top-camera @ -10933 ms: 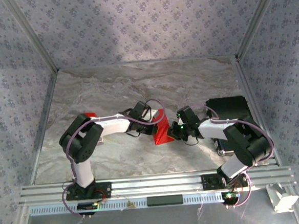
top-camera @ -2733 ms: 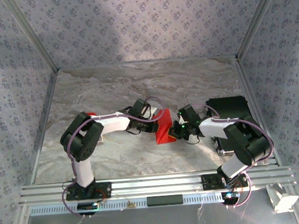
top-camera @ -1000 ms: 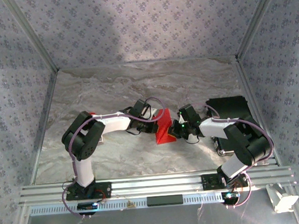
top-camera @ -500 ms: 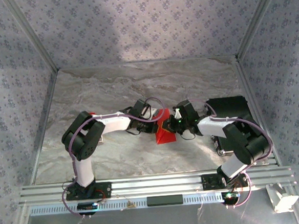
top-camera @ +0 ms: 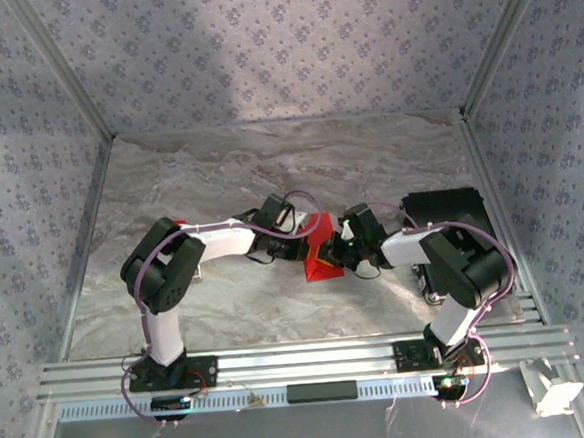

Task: Fold a paper plane with a square sheet of paper (pick it up from the middle)
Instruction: Fold the triangle a second time at the center of the table.

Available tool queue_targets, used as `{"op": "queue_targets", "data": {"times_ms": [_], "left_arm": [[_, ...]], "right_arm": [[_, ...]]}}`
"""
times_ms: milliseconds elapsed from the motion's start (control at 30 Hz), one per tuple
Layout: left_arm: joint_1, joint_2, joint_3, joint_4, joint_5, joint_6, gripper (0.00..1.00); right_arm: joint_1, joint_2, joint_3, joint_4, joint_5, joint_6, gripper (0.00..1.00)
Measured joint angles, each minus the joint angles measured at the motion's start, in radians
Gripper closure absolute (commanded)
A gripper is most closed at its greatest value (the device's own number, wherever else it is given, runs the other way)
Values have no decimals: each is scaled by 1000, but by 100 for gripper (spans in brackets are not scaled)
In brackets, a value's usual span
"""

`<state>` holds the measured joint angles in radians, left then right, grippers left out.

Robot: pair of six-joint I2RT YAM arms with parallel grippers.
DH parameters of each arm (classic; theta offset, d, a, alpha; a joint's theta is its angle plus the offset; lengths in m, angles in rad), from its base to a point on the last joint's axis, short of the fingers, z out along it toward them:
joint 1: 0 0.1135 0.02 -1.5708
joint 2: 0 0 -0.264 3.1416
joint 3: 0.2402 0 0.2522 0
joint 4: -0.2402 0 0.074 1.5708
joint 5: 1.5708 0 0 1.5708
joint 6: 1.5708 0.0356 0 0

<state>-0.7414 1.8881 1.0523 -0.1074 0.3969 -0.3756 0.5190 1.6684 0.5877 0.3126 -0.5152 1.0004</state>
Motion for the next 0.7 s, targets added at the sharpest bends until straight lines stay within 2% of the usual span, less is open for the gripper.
{"op": "queue_targets", "data": {"times_ms": [467,700], "left_arm": [[2,5,0,3,11,0,100],[2,5,0,3,11,0,100]], "right_arm": [[-38,-39,30,-47,-1,-6,92],[-59,-5,43,-58,13,-18,93]]}}
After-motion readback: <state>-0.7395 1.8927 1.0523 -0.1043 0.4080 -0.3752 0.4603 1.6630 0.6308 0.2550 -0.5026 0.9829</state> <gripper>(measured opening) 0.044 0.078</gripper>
